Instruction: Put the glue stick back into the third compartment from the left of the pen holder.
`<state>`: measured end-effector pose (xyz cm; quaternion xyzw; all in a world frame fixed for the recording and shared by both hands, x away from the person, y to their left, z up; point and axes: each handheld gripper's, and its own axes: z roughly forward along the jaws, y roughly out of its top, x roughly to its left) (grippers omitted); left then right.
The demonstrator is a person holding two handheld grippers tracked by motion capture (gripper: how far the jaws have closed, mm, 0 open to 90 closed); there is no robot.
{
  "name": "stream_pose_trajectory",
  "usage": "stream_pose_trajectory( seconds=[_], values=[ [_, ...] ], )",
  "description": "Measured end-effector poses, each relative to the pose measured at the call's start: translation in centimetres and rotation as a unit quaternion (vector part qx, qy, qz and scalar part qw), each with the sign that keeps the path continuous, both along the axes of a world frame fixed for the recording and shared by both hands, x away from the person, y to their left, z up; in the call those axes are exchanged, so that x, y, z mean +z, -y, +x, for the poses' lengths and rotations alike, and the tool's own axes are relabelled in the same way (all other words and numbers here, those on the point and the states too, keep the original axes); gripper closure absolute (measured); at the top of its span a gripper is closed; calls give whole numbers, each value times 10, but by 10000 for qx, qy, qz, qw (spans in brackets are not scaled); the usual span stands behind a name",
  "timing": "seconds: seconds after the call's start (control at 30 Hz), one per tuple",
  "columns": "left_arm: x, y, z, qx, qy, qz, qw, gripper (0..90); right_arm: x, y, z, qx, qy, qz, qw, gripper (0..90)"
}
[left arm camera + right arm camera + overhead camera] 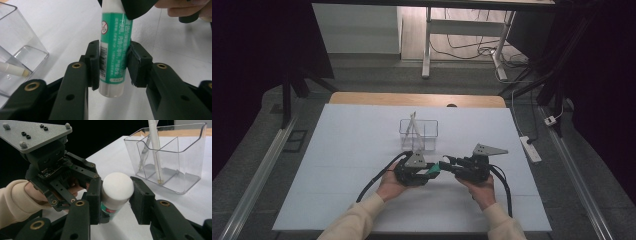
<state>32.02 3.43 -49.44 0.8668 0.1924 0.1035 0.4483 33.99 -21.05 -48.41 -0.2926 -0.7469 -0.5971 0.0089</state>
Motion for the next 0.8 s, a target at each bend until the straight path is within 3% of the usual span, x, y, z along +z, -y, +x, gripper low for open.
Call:
stream_pose_trajectory(
  seconds=[0.27, 0.53, 0.8],
  values=[
    [1, -4, 2, 71, -121, -139, 9998, 602, 1, -2, -2, -33, 156, -132, 9998, 643],
    [5, -13, 3, 216, -267, -250, 9991, 482, 2, 0, -3, -110, 240, -157, 9995, 643],
    [7, -34, -3, 419, -326, -249, 9983, 412, 5, 5, -3, -169, 296, -140, 9993, 643]
  ],
)
